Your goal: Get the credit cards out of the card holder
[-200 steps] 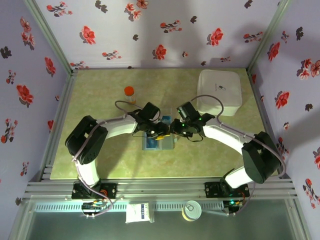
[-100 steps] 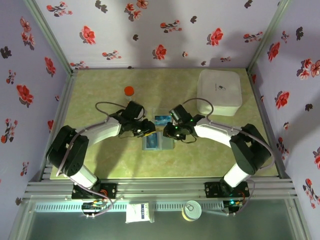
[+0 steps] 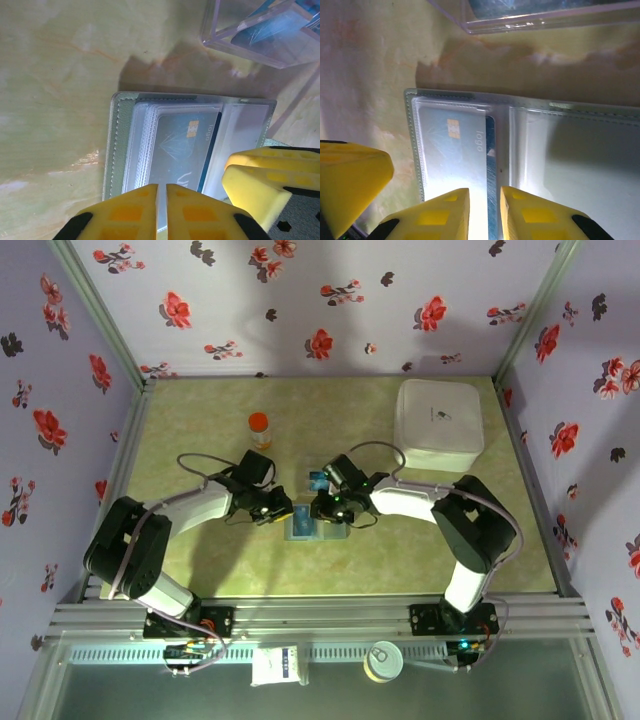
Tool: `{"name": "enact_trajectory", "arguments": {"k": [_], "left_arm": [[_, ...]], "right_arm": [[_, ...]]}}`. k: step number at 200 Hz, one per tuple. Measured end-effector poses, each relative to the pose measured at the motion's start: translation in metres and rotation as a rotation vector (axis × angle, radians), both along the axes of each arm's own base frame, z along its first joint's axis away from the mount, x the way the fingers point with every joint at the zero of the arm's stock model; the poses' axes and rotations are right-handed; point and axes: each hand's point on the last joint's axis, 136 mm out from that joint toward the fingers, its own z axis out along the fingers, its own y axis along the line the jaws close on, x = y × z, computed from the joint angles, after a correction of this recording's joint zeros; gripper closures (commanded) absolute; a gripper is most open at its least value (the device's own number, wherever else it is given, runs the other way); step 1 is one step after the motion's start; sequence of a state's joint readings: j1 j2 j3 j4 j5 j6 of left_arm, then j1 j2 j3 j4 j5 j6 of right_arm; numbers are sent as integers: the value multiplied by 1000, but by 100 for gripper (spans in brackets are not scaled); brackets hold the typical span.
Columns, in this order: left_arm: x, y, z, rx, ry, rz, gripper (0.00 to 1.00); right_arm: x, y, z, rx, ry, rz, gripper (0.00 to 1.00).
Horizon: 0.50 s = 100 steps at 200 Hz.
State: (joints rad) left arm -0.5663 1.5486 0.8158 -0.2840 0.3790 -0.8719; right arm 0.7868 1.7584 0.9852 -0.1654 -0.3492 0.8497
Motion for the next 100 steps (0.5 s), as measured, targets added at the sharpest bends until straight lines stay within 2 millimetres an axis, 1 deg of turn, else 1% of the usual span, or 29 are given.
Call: {"name": "enact_trajectory", "arguments": {"k": [58,100], "left_arm": [[-3,0,-13,15,32,-15,92],[-4,0,-16,15,40,-18,93]], "right_arm": [[1,5,4,25,-3,10,79],[1,7,4,34,-1,14,78]]}}
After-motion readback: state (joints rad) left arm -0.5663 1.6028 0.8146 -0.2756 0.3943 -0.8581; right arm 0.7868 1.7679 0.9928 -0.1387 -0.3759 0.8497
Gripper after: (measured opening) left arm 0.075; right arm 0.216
